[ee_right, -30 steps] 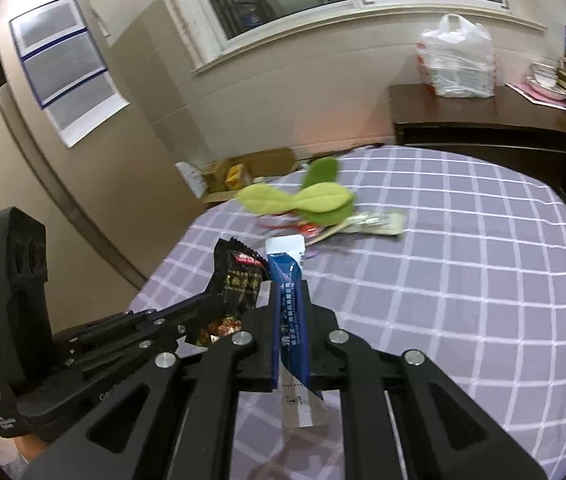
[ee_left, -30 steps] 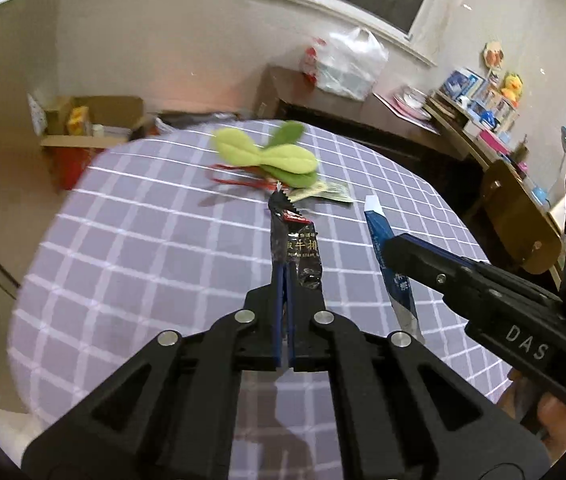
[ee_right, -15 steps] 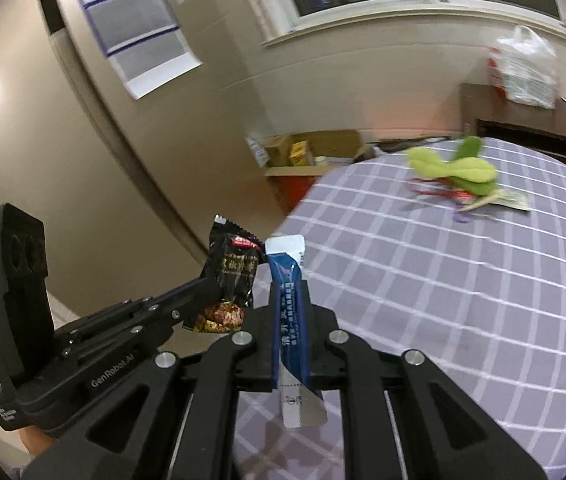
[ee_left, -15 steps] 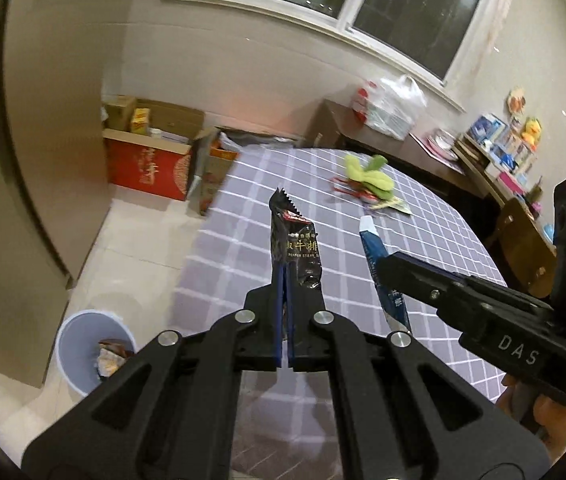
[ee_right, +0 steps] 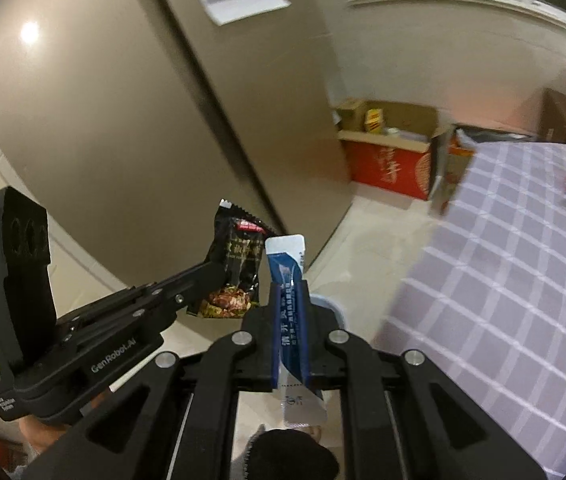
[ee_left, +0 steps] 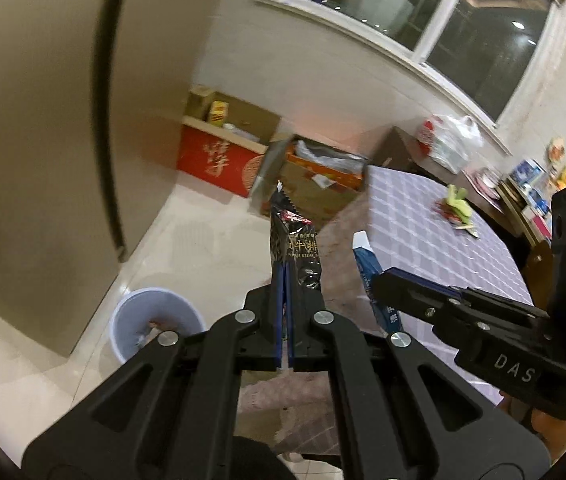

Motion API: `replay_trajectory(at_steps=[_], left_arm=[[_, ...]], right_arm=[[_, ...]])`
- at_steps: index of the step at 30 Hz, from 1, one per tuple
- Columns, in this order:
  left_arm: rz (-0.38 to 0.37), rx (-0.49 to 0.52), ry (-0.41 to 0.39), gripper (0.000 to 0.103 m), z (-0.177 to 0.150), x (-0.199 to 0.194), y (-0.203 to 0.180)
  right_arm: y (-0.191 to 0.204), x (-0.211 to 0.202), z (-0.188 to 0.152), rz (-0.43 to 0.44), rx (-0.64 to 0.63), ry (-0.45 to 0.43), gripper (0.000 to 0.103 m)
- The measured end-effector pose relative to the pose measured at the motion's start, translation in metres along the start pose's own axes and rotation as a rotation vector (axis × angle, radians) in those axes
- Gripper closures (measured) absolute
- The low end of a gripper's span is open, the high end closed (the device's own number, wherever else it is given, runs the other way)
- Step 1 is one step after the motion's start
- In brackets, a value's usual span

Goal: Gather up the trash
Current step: 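Carry the black packet and blue tube toward the blue bin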

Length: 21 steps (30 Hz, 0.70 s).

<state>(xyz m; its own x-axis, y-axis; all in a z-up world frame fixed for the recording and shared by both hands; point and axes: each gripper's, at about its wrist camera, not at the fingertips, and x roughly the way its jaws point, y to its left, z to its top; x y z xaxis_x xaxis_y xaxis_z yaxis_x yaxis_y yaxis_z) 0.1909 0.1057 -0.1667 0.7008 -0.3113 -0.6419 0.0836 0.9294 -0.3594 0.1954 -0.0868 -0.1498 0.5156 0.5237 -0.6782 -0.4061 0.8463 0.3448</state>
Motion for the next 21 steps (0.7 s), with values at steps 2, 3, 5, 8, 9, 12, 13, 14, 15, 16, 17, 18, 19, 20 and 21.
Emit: replay_trajectory(at_steps=[2, 3, 5, 8, 9, 12, 13, 14, 15, 16, 17, 18, 19, 20, 21], left_arm=[[0.02, -0.02, 0.007, 0.102, -0.003, 0.001, 0.017], [0.028, -0.031, 0.01, 0.102, -0.004, 0.002, 0.024], [0.049, -0.054, 0.017, 0.102, -0.007, 0.003, 0.043], [0.083, -0.09, 0.026, 0.102, -0.01, 0.006, 0.069], [0.096, -0.106, 0.031, 0.102, -0.012, 0.008, 0.079], [0.118, -0.138, 0.047, 0.102, -0.015, 0.016, 0.099], [0.123, -0.145, 0.051, 0.102, -0.016, 0.017, 0.104], [0.13, -0.152, 0.056, 0.102, -0.017, 0.02, 0.111], [0.145, -0.158, 0.06, 0.102, -0.017, 0.023, 0.117], [0.156, -0.16, 0.063, 0.102, -0.019, 0.025, 0.121], [0.168, -0.165, 0.066, 0.102, -0.019, 0.027, 0.126], [0.179, -0.172, 0.07, 0.102, -0.019, 0.03, 0.129], [0.191, -0.178, 0.078, 0.102, -0.019, 0.033, 0.134], [0.206, -0.177, 0.085, 0.102, -0.02, 0.036, 0.138], [0.218, -0.177, 0.091, 0.102, -0.02, 0.038, 0.141]], right_arm=[[0.012, 0.019, 0.0, 0.019, -0.008, 0.025, 0.094], [0.017, 0.029, -0.001, 0.029, -0.01, 0.041, 0.094], [0.026, 0.046, -0.001, 0.04, -0.019, 0.065, 0.094], [0.036, 0.07, -0.001, 0.051, -0.036, 0.097, 0.094], [0.039, 0.076, -0.001, 0.052, -0.041, 0.104, 0.094], [0.047, 0.096, -0.002, 0.056, -0.051, 0.13, 0.094], [0.049, 0.102, -0.002, 0.056, -0.055, 0.136, 0.094], [0.051, 0.109, -0.002, 0.055, -0.06, 0.141, 0.094], [0.053, 0.114, -0.003, 0.055, -0.063, 0.143, 0.094], [0.052, 0.121, -0.001, 0.058, -0.063, 0.139, 0.092], [0.053, 0.126, -0.001, 0.057, -0.061, 0.131, 0.092], [0.053, 0.131, 0.0, 0.054, -0.067, 0.123, 0.084], [0.054, 0.135, 0.0, 0.05, -0.08, 0.116, 0.069], [0.055, 0.138, -0.001, 0.032, -0.089, 0.105, 0.064], [0.055, 0.141, -0.001, 0.016, -0.093, 0.095, 0.06]])
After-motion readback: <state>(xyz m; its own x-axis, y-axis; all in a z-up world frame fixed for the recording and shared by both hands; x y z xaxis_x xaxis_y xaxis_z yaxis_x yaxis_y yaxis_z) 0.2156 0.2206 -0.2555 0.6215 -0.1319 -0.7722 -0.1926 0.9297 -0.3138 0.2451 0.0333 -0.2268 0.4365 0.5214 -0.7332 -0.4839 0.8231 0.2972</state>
